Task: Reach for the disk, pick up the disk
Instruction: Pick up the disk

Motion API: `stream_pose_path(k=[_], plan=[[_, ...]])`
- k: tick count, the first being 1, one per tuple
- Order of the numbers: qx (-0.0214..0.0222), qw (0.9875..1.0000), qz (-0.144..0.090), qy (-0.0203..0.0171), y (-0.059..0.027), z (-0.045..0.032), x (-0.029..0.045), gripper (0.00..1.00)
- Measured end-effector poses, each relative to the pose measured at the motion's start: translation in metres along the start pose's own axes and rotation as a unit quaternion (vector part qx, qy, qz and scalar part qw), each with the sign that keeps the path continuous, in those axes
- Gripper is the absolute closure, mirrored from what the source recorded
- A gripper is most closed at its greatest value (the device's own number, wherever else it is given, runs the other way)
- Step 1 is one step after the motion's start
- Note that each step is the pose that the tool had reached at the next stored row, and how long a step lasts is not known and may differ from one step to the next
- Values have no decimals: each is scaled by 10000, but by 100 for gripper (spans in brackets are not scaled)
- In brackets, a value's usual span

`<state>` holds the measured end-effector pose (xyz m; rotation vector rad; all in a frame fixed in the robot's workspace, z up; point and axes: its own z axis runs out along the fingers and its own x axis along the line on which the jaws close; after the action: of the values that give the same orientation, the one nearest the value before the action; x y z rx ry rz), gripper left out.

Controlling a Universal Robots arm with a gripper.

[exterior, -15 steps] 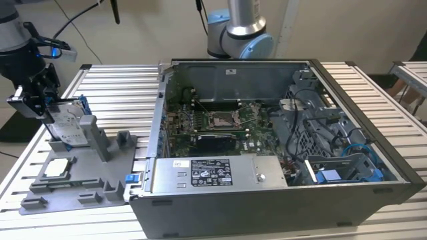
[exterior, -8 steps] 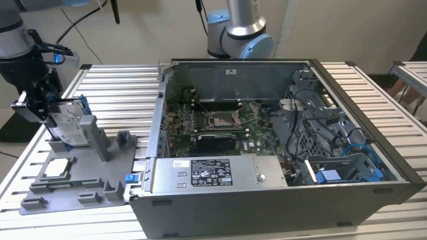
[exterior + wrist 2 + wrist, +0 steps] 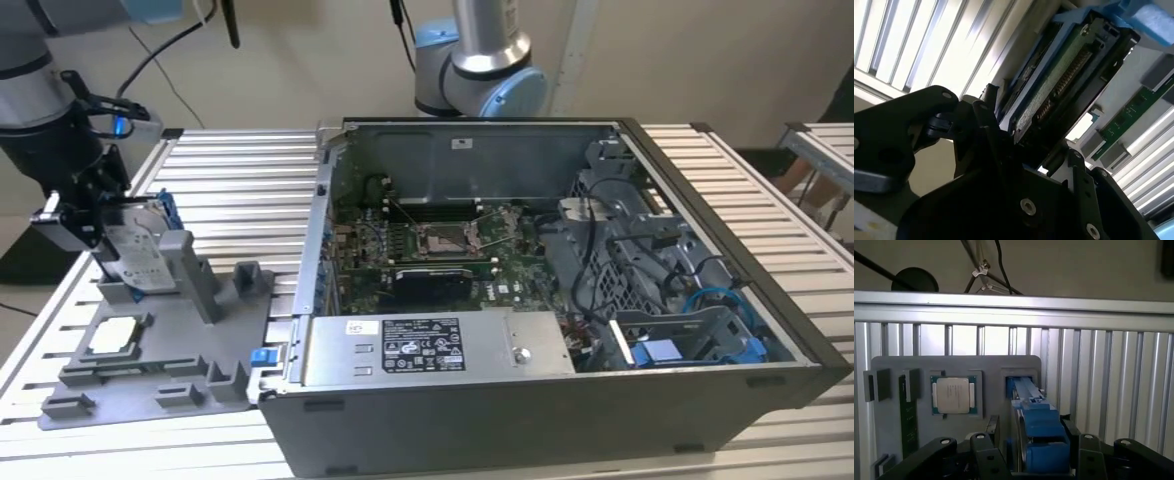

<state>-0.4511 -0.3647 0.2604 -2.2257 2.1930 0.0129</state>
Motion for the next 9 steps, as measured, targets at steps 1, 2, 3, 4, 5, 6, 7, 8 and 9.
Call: stream_pose_path(k=[1,2,3,4,5,6,7,8,9], plan=[[4,10000,1,1,0,3,0,0],[13,10000,2,0,1,8,-1,0],[18,10000,1,0,1,10,-1,0],[19,10000,1,0,0,11,-1,0],[20,10000,1,0,1,11,-1,0],[20,10000,1,0,1,12,-1,0],[20,10000,1,0,1,12,-1,0],[20,10000,1,0,1,12,-1,100],[20,10000,1,0,1,12,-1,100]])
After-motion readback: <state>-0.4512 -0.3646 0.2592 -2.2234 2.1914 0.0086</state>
